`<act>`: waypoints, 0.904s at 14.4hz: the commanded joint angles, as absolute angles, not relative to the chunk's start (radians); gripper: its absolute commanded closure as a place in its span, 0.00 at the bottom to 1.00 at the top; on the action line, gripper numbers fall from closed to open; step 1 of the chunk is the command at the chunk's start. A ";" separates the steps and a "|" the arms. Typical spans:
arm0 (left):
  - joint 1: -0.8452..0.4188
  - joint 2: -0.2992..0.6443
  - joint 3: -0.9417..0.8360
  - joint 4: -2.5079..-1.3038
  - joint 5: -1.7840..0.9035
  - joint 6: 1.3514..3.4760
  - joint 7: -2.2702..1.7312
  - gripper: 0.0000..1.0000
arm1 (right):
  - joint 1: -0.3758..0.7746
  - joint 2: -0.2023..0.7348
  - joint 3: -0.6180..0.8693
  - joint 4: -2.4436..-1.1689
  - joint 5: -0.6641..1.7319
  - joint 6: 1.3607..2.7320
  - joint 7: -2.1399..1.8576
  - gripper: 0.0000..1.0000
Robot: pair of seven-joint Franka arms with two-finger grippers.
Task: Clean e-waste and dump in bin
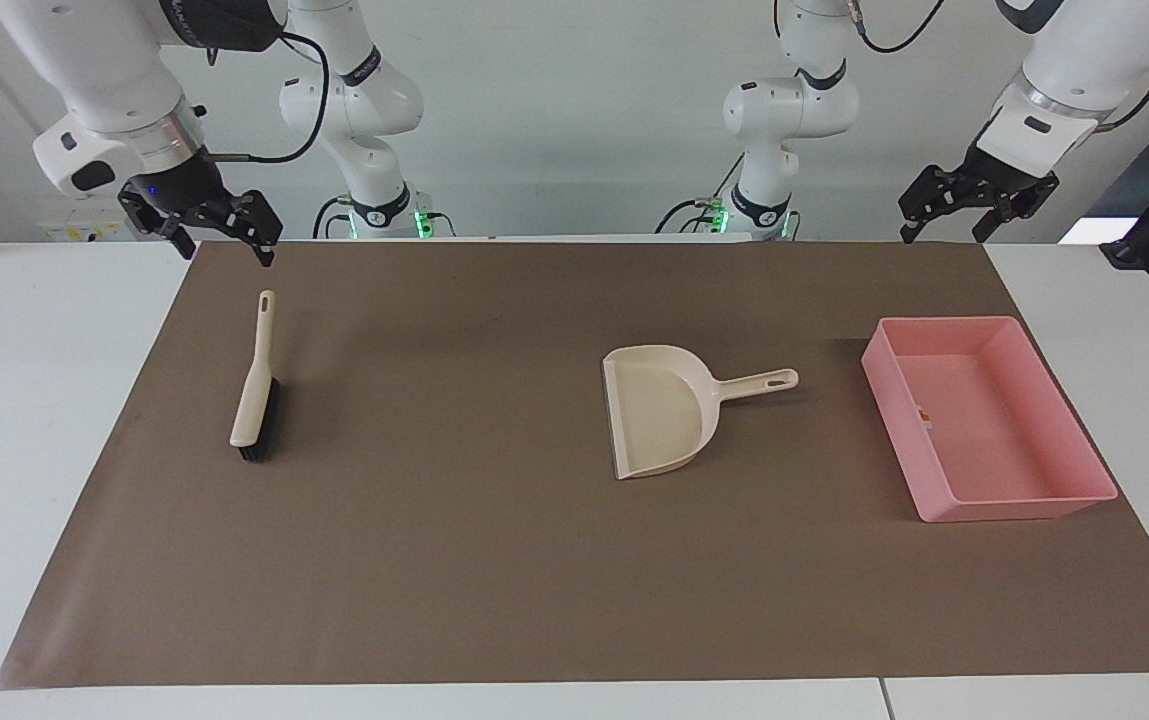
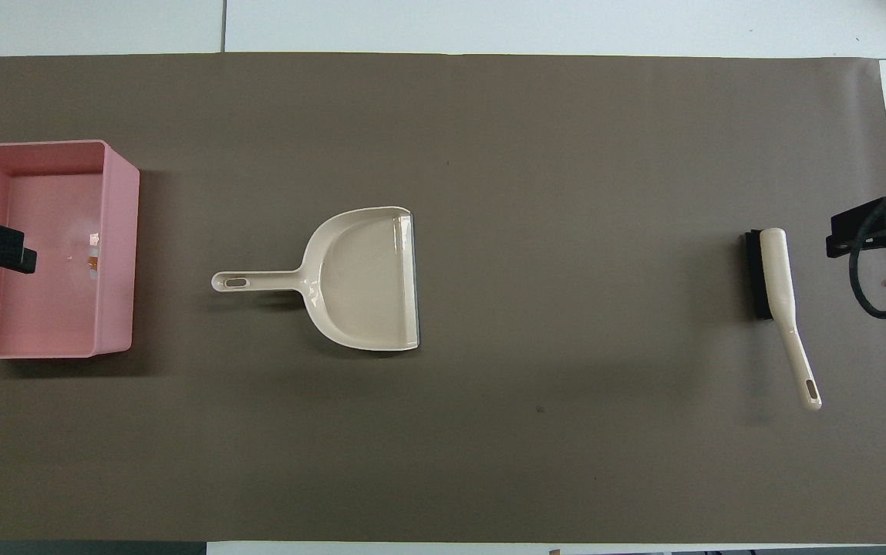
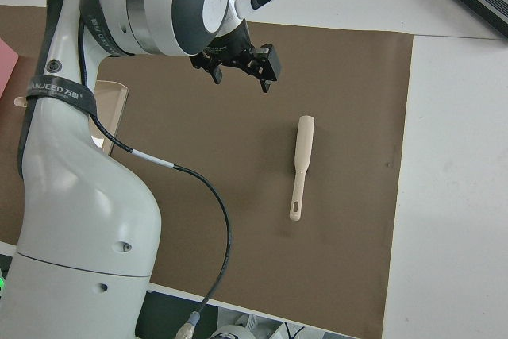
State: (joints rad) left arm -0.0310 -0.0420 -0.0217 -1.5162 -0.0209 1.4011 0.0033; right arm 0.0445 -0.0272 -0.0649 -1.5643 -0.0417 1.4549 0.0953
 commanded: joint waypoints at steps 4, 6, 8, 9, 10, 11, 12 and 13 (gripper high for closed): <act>-0.034 -0.084 -0.025 -1.586 -0.011 1.497 0.018 0.01 | 0.029 -0.051 -0.052 -1.591 -0.048 1.460 0.091 0.00; -0.032 -0.112 -0.025 -1.644 -0.011 1.535 0.018 0.01 | 0.029 -0.051 -0.052 -1.591 -0.048 1.460 0.091 0.00; -0.032 -0.123 -0.025 -1.666 -0.011 1.549 0.018 0.01 | 0.029 -0.051 -0.052 -1.591 -0.048 1.460 0.091 0.00; -0.034 -0.123 -0.025 -1.666 -0.011 1.549 0.018 0.01 | 0.029 -0.051 -0.052 -1.591 -0.048 1.460 0.091 0.00; -0.034 -0.123 -0.025 -1.664 -0.011 1.549 0.020 0.01 | 0.029 -0.051 -0.052 -1.591 -0.048 1.460 0.091 0.00; -0.034 -0.123 -0.025 -1.664 -0.011 1.549 0.020 0.01 | 0.029 -0.051 -0.052 -1.591 -0.048 1.460 0.091 0.00; -0.034 -0.123 -0.025 -1.664 -0.011 1.549 0.020 0.01 | 0.029 -0.051 -0.052 -1.591 -0.048 1.460 0.091 0.00; -0.034 -0.123 -0.025 -1.663 -0.009 1.549 0.023 0.01 | 0.029 -0.051 -0.052 -1.591 -0.048 1.460 0.091 0.00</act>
